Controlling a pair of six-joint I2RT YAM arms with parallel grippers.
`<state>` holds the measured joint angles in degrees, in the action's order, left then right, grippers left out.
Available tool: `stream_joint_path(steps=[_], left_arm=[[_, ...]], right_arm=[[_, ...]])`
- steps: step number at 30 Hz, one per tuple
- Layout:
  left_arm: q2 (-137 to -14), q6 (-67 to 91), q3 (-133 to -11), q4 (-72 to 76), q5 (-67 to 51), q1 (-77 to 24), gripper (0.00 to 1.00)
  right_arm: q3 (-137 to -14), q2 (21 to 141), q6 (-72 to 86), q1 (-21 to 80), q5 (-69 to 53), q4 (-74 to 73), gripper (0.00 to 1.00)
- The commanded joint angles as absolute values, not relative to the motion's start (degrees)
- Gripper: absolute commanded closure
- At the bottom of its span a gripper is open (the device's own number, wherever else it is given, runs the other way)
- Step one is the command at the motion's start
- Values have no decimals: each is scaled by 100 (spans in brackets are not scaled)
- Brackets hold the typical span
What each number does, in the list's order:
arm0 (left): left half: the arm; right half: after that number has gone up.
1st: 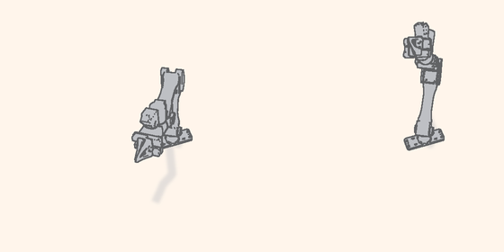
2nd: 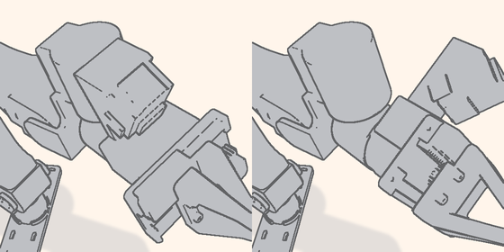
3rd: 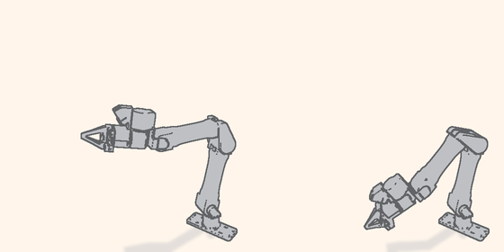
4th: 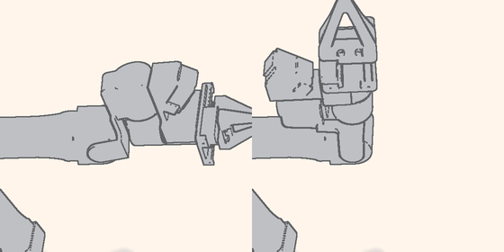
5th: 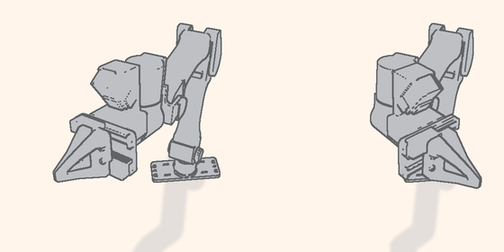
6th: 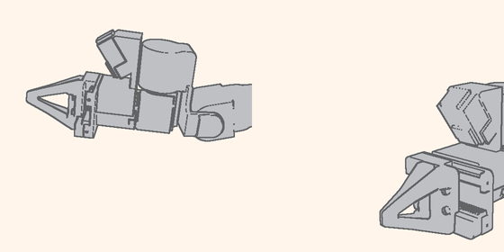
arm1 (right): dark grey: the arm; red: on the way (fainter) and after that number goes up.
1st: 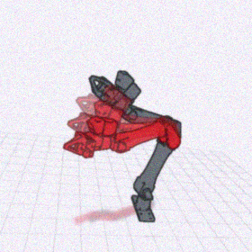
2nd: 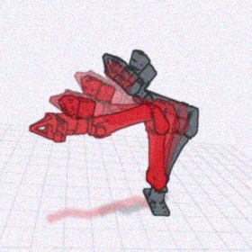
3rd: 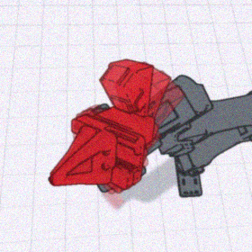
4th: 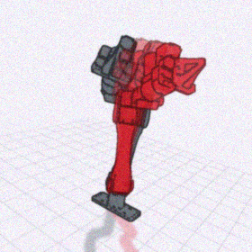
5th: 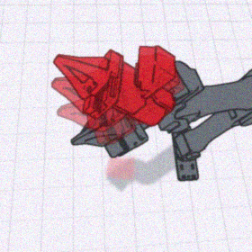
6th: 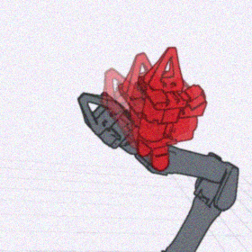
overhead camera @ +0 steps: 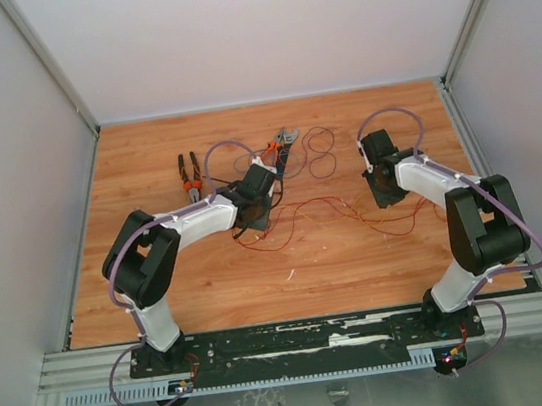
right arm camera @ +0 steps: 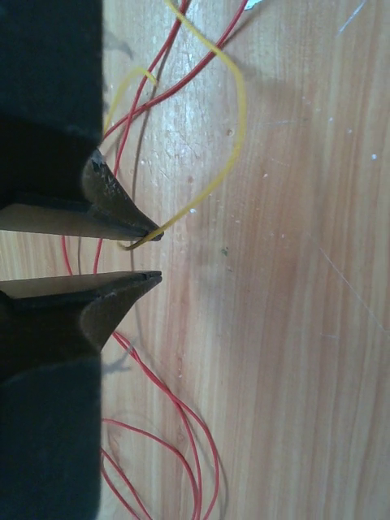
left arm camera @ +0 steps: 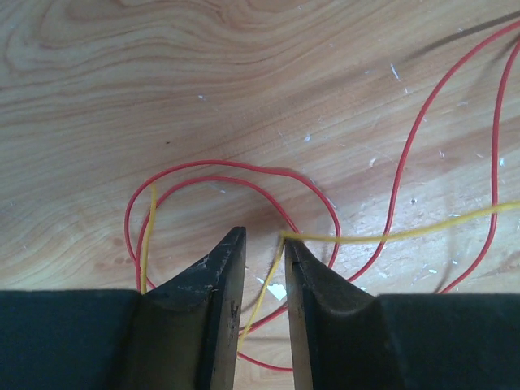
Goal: Zip-tie the wires
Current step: Straighten the cable at the center of the board.
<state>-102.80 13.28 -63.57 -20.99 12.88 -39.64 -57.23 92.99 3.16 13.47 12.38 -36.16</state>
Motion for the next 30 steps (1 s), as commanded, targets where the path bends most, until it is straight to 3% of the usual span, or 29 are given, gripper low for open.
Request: stream_joint_path(steps=[1,4,10,18,25,30], left_arm=[[-10349,1250,-6498,-1986,1499,-4017,66],[-10405,1224,-6574,-1986,1551,-4021,60],[-10416,1170,-6844,-2138,1656,-4017,37],[-10017,1099,-6896,-2416,1758,-4012,21],[-9686,1094,-6807,-2583,1688,-3993,13],[-9572,1123,-6768,-2560,1631,-3990,12]], right_arm=[[-6050,9408,283,1301,1532,-3675,76],[-6236,9532,291,1307,1547,-3699,75],[-6557,9729,256,1305,1873,-3732,68],[-6912,9944,204,1301,1986,-3981,59],[-6791,9582,186,1300,1815,-4020,55],[-6599,9361,157,1301,766,-3700,52]])
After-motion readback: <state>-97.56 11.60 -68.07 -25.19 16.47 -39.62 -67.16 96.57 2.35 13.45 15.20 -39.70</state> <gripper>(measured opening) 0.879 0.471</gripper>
